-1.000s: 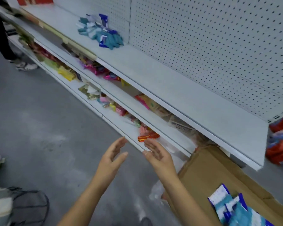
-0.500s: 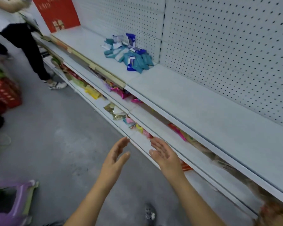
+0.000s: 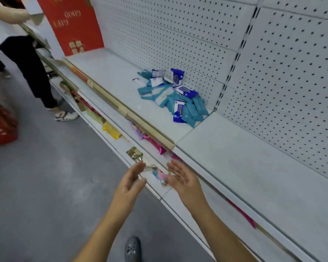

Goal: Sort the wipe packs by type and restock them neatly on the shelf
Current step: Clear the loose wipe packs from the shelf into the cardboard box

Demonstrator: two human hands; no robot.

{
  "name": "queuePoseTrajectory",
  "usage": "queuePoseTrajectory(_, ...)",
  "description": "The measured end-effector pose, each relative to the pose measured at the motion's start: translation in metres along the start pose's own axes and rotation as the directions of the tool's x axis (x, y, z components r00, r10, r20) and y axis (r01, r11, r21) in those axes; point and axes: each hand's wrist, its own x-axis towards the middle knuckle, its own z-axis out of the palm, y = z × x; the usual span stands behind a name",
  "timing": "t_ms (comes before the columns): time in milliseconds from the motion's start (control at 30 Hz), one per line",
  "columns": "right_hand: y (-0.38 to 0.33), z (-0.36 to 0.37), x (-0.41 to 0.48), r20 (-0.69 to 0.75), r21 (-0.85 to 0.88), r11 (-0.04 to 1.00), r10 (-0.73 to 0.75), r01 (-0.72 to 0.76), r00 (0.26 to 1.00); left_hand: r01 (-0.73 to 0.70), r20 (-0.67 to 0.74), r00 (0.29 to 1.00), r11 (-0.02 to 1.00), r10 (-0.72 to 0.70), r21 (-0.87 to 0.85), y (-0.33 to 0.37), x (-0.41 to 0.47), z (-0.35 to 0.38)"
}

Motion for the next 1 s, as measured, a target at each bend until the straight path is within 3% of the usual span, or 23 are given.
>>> queuePoseTrajectory(333, -0.046, 0.062, 0.163, -0.166, 0.051, 0.998, 0.033, -0.025, 0.986, 0.013, 0.091, 0.996, 1.000, -0.012, -0.002, 0.021, 0.200, -0.108)
queuePoseTrajectory(767, -0.058, 0.051, 0.358, -0.329, 0.101, 0.994, 0.071, -0.040, 0.942, 0.033, 0.205, 0.977, 0.994, -0.054, 0.106, 0.033, 0.408, -0.113)
queuePoseTrajectory(1000, -0.057, 0.024, 0.394, -0.483, 0.101, 0.992, 0.120, -0.081, 0.867, 0.082, 0.278, 0.953, 0.987, -0.119, 0.140, 0.031, 0.489, -0.084)
